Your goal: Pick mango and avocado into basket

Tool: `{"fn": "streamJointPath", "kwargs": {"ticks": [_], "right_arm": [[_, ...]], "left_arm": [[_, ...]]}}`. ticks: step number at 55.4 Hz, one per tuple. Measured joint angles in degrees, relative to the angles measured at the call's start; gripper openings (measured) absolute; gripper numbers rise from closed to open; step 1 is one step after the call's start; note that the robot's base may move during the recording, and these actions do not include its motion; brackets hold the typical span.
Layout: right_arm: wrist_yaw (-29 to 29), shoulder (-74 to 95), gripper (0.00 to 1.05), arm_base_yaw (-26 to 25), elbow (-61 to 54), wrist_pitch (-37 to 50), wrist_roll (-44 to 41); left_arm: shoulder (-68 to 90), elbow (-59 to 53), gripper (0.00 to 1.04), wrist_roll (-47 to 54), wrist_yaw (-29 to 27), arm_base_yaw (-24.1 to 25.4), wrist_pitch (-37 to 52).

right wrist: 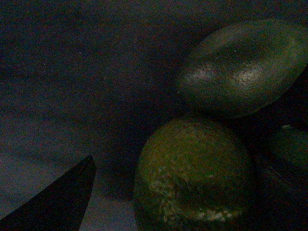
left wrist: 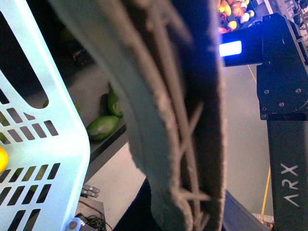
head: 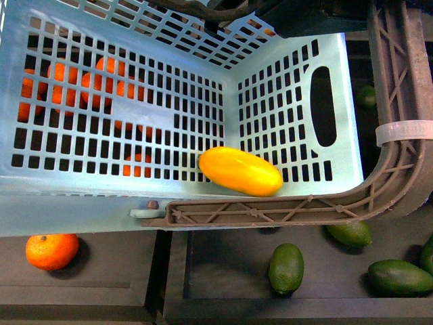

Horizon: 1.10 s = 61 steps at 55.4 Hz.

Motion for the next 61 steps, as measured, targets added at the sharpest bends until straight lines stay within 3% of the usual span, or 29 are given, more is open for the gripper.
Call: {"fn": "streamJointPath", "kwargs": {"ticks": [28,39,50,61], "right_arm": [[1.22,0.15,0.97,-0.04,0.81,-5.16,-3.58],[2.38,0.37,0.67,-0.37,0.61,-5.11,-3.78],[2.43,0.11,0.65,-0.70,-1.36,-1.25,-2.71],[1.46,-4.74,0.64,-1.03,-8.59,7.50,4.11]], "left_arm": [[0.00,0.00,0.09,0.02,-0.02,0.00,0.00],[0.00,0.00,0.09,0.02,-0.02,0.00,0.00],[0.00,0.00,0.09,0.00,0.04,0.00,0.00],[0.00,0.00,0.09,0.04,-0.07,0.00,0.00]]}}
